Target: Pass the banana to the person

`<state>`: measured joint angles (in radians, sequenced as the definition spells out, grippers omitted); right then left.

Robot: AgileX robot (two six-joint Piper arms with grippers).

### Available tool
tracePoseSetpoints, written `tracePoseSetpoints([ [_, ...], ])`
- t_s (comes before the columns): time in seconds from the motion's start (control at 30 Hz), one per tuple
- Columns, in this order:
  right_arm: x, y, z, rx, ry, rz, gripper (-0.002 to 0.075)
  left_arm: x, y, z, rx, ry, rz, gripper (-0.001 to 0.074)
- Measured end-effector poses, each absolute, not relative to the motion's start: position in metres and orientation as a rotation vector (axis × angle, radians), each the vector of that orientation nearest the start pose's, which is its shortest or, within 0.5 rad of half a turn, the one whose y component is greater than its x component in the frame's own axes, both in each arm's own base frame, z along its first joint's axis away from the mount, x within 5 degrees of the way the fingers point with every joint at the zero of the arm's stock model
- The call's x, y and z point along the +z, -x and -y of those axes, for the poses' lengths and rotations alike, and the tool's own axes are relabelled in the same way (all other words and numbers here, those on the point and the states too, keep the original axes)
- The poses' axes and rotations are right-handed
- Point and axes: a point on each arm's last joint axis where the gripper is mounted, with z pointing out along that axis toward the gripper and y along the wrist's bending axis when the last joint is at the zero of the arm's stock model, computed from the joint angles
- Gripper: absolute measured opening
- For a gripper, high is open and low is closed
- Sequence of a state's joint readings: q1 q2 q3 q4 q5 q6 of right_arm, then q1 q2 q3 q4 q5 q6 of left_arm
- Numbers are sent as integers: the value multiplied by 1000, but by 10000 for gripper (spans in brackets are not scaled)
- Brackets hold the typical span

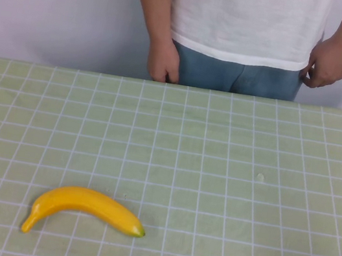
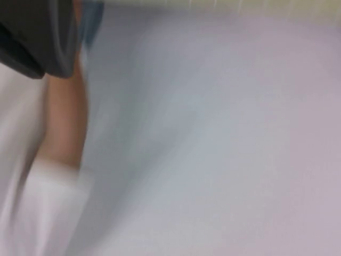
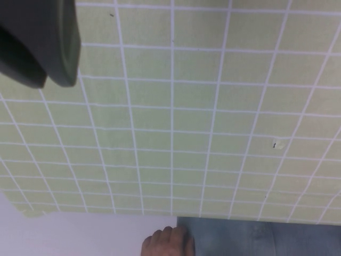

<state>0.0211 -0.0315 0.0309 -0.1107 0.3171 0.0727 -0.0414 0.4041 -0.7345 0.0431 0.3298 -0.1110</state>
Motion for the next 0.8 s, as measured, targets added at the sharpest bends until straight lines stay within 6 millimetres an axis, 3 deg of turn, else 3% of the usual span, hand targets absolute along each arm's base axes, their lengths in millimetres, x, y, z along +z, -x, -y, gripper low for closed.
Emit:
tracePoseSetpoints([
  [0.23,176,-53,2,-39,24,-1798,-7,361,-112,5,-52,-3,-1956,-4],
  [0.4,176,-53,2,-39,24,-1798,-7,348,-149,7,6,-129,-2311,-4],
  [0.53,176,-53,2,-39,24,-1798,-7,350,-180,16,13,-283,-2445,-4],
  [0.67,176,-53,2,-39,24,-1798,-7,339,-210,39,11,-547,-2526,0],
  [0.8,176,-53,2,-39,24,-1798,-7,317,-229,65,4,-809,-2572,87],
])
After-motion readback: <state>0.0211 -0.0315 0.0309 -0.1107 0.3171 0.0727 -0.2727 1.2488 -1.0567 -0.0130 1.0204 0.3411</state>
